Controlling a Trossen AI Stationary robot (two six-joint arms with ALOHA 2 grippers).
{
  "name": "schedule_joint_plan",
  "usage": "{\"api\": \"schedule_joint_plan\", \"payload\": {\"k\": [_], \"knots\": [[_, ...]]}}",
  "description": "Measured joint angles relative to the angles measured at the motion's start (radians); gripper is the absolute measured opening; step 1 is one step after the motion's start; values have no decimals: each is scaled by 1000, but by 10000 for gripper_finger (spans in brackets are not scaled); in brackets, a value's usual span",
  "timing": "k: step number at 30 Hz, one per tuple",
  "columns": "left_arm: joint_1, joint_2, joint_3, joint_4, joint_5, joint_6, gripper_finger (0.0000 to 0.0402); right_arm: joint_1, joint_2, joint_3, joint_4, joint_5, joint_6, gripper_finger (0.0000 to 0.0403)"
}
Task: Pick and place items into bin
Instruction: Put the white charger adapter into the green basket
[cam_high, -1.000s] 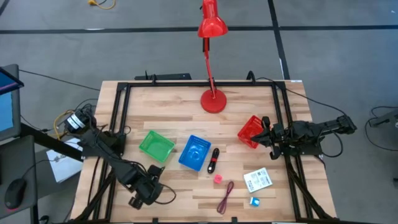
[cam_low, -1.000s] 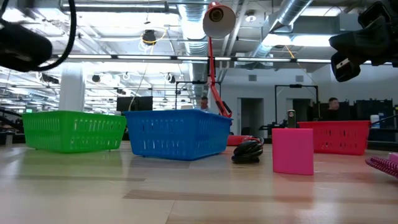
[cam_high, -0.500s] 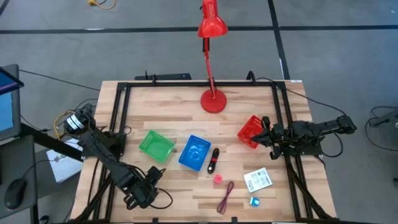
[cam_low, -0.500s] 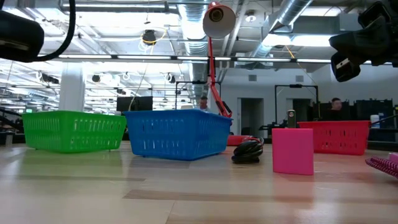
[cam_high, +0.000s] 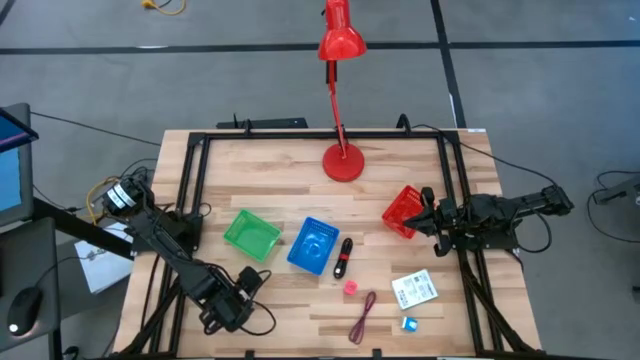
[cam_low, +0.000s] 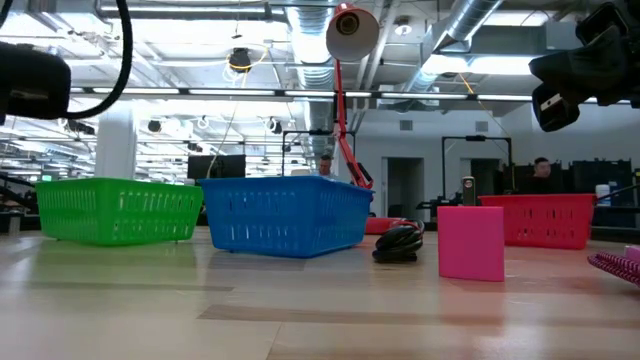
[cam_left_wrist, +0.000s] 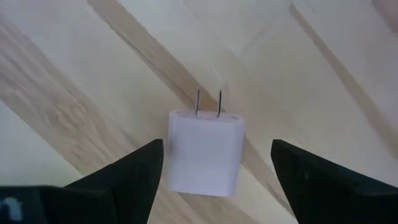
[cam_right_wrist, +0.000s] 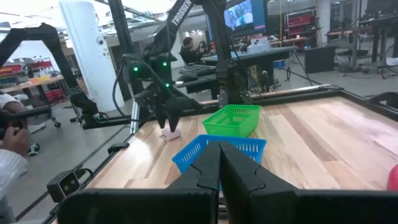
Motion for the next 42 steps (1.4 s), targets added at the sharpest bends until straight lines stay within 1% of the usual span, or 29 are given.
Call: {"api": "schedule_joint_plan", "payload": {"k": [8,18,21,29,32,35,39,42], "knots": [[0,0,-62,51,-1,26,293,0,0,0,0,0,0,0],[0,0,-66,65,-8,28,290,0,0,0,0,0,0,0],[0,0,-66,66,-20,35,276,0,0,0,0,0,0,0],[0,-1,-66,49,-23,55,203,0,0,0,0,0,0,0],[1,-2,-66,47,-17,76,188,0,0,0,0,0,0,0],[10,-2,-66,46,0,111,192,0,0,0,0,0,0,0],[28,-2,-68,54,1,40,216,0,0,0,0,0,0,0],[39,-2,-68,76,-13,13,224,0,0,0,0,0,0,0]]}}
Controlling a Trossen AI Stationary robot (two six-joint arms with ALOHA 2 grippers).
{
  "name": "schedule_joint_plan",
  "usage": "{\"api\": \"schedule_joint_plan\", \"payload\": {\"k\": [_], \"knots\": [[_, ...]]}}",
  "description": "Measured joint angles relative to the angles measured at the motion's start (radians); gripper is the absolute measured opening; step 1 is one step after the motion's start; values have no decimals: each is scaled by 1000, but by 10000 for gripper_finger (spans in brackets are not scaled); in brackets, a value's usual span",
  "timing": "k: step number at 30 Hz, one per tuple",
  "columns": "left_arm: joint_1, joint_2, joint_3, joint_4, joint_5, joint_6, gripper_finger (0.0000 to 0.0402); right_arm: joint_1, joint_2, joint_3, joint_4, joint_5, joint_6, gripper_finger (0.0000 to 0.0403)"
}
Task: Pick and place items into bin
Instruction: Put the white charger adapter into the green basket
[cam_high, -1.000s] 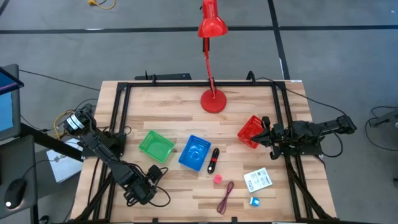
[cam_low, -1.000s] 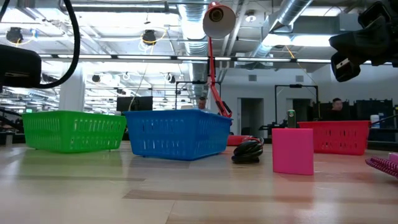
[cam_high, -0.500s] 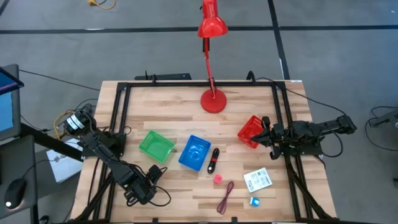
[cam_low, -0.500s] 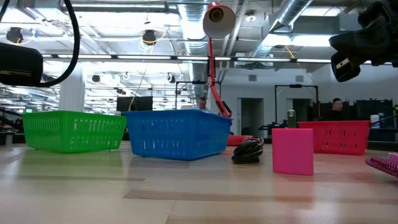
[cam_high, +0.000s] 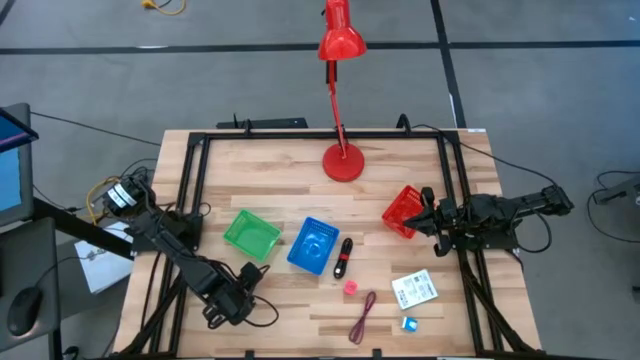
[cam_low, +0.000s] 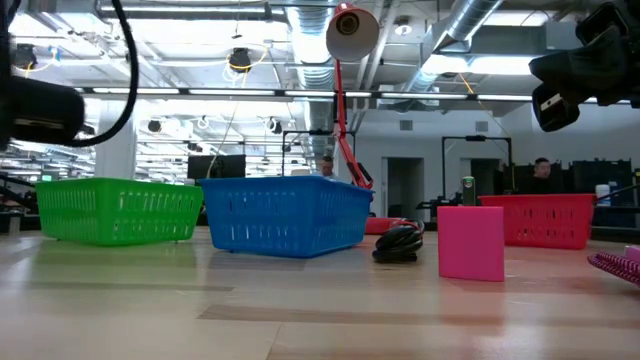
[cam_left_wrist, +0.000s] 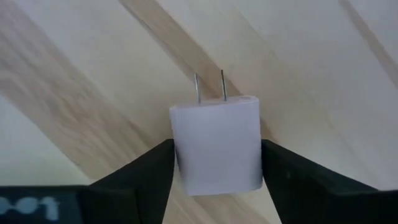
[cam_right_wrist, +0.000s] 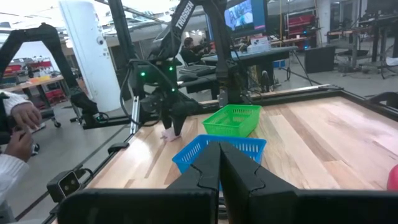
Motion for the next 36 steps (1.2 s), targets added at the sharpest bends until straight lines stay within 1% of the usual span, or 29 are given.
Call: {"api": "schedule_joint_plan", "payload": {"k": [2,5,7,10,14,17,22,25,30,34,36], "knots": [[11,0,-1,0,-19,25,226,0,0,0,0,0,0,0],[30,0,-14,27,-2,52,227,0,0,0,0,0,0,0],[39,0,-35,74,22,24,227,0,0,0,0,0,0,0],[45,-2,-73,165,20,-58,227,0,0,0,0,0,0,0],[48,-5,-88,189,8,-72,227,0,0,0,0,0,0,0],[48,-5,-88,189,8,-64,220,0,0,0,0,0,0,0],[48,-3,-89,192,1,-61,196,0,0,0,0,0,0,0],[47,-3,-89,196,-23,-68,185,0,0,0,0,0,0,0],[47,1,-78,195,-52,-126,188,0,0,0,0,0,0,0],[51,6,-25,165,-114,-168,187,0,0,0,0,0,0,0],[51,5,23,111,-160,-192,185,0,0,0,0,0,0,0]]}}
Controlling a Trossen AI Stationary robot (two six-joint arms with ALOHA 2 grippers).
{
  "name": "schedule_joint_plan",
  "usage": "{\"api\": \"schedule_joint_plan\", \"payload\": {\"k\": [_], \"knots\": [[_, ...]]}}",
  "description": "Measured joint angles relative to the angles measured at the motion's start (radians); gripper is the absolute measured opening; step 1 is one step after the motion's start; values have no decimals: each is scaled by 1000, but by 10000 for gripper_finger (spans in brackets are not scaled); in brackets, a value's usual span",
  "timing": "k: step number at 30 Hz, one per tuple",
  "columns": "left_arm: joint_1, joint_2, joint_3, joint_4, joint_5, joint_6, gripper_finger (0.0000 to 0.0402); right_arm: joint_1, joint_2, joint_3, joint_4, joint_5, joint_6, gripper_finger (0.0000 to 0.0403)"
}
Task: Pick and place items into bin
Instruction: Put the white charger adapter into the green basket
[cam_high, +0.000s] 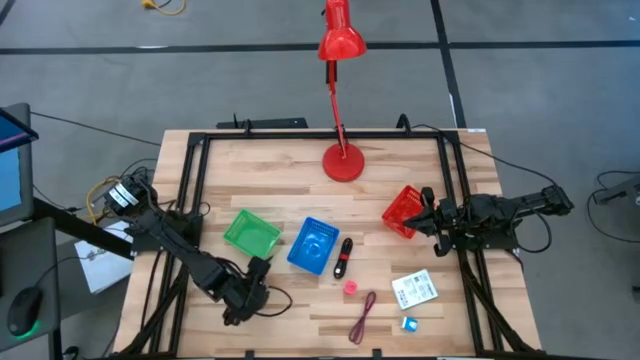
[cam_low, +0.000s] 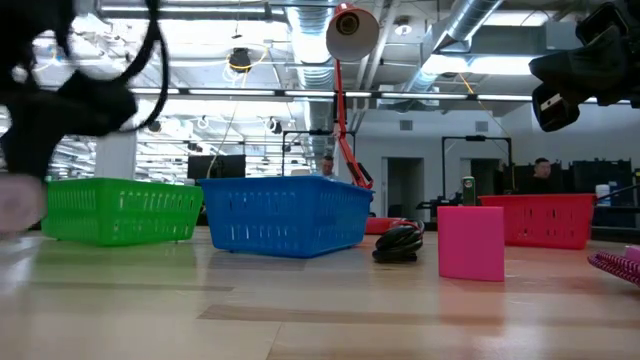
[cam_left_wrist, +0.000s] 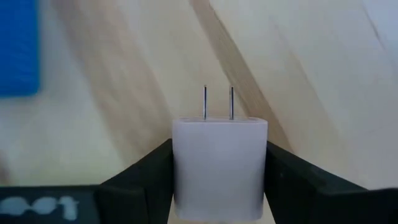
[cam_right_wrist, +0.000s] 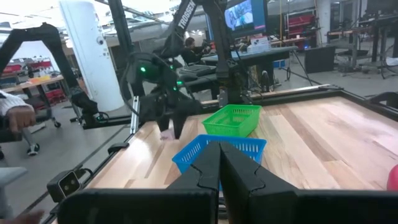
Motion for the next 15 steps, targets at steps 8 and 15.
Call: {"api": "schedule_joint_plan", "payload": {"k": [8,15], "knots": [[29,-3,195,-579,-177,-298,188,0,0,0,0,0,0,0],[161,-31,171,-753,-292,-497,185,0,0,0,0,0,0,0]]}}
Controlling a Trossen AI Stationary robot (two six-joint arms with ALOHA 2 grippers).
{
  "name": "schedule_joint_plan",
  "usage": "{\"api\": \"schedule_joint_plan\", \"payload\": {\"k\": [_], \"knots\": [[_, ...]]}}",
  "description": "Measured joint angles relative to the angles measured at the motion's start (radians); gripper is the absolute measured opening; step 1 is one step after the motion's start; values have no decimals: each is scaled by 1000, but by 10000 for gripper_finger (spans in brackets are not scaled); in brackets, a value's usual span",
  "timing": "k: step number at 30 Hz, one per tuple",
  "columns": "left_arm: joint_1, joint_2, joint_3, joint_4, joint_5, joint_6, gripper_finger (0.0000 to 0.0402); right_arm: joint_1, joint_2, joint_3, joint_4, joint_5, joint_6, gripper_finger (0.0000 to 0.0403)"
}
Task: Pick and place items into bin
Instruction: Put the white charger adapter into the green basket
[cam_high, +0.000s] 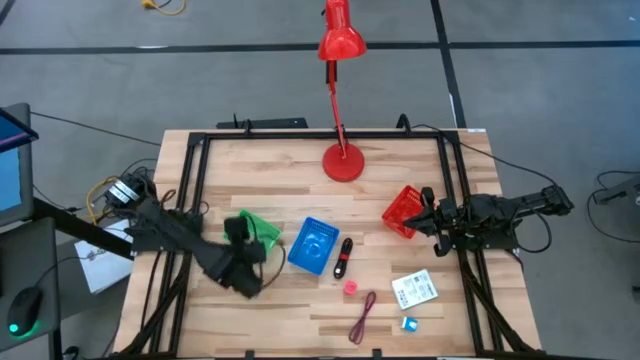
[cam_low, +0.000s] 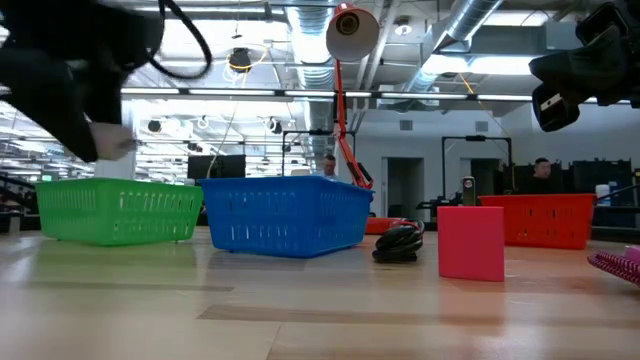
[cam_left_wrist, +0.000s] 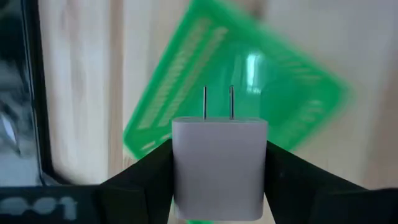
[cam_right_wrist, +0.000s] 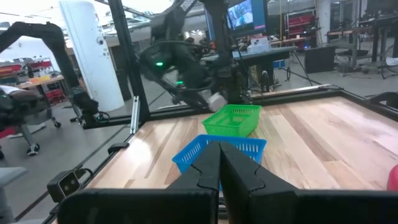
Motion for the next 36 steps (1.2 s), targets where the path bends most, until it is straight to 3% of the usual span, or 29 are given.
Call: {"api": "schedule_joint_plan", "payload": {"k": [6,11,13,22,36], "knots": [[147,-50,-28,50,55,-79,190,0,0,0,0,0,0,0],[245,-81,-28,64,189,-125,187,0,0,0,0,0,0,0],[264,-81,-28,64,195,-133,187,0,0,0,0,0,0,0],[277,-82,-168,215,265,-254,186,0,0,0,0,0,0,0],[301,-97,-323,383,255,-292,191,0,0,0,0,0,0,0]]}}
